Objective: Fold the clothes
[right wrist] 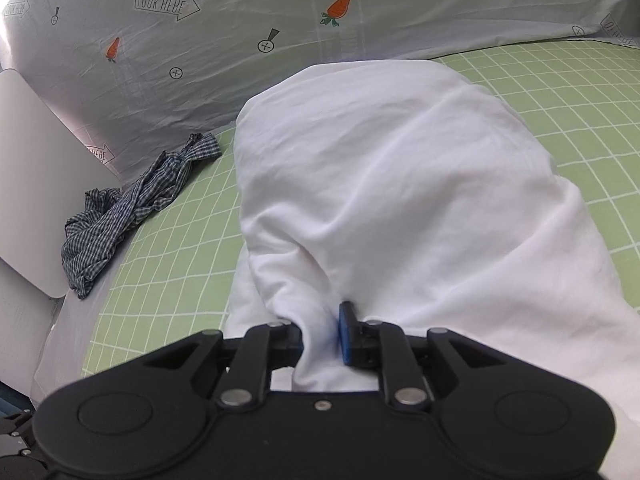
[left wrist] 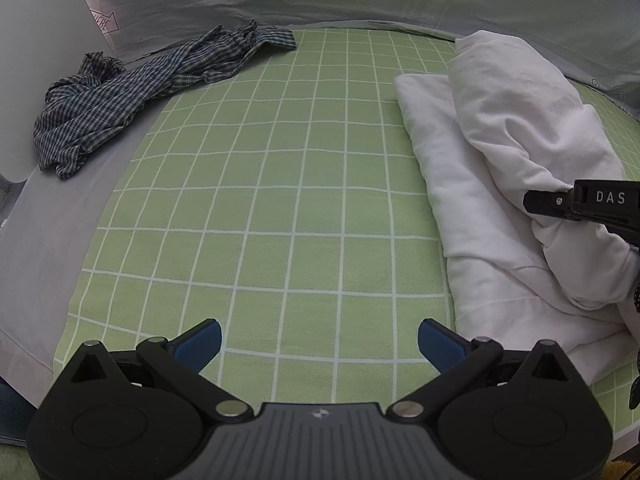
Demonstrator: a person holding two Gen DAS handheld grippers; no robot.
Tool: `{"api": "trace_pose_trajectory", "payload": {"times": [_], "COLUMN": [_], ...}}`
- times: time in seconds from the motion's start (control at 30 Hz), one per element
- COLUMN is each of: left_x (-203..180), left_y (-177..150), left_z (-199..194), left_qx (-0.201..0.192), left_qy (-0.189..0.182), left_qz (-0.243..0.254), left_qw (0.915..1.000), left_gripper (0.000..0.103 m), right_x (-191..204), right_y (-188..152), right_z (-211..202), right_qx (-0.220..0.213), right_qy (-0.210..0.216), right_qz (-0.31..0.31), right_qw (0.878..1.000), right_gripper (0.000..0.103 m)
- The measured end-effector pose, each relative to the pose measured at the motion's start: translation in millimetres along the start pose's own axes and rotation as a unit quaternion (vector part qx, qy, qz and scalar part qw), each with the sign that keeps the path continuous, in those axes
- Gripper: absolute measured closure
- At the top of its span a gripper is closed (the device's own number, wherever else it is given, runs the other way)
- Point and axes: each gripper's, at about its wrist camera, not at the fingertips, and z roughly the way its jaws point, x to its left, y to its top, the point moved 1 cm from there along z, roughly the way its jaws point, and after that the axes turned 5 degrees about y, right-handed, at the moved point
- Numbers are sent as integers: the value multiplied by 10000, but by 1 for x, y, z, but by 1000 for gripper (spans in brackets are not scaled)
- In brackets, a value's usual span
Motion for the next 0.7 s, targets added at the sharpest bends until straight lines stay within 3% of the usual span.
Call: {"api": "trace_pose_trajectory", "payload": {"times": [0.23, 0.3, 0.37, 0.43, 0.5, 0.6, 0.7], "left_x": [-13, -15, -15, -15, -14, -15, -19], "left_y": [3, 3, 5, 6, 8, 9, 10], "left_z": [0, 1, 3, 5, 6, 8, 8], "left_qx": [-60, -66, -56, -33, -4, 31, 40], "left_qy": [-184, -198, -196, -198, -201, -206, -201], "left_qz": [102, 134, 102, 54, -2, -47, -9], "left_qw": [9998, 9997, 9997, 9998, 9998, 9998, 9998], "left_gripper": [0, 0, 0, 0, 0, 0, 0], "right_x": [14, 23, 31, 29, 17, -6, -26], "right_y": [9, 12, 14, 20, 25, 24, 11], "right_z": [-23, -43, -65, -79, -77, -58, -36], "right_qx": [24, -276, -720, -1074, -1058, -539, 109], "right_qy": [35, -32, -139, -475, -965, -1632, -1813], "right_qz": [-82, -282, -527, -674, -610, -501, -372], "right_qw": [10000, 9992, 9959, 9908, 9878, 9838, 9827], "right_gripper": [70, 53, 19, 17, 16, 16, 13]}}
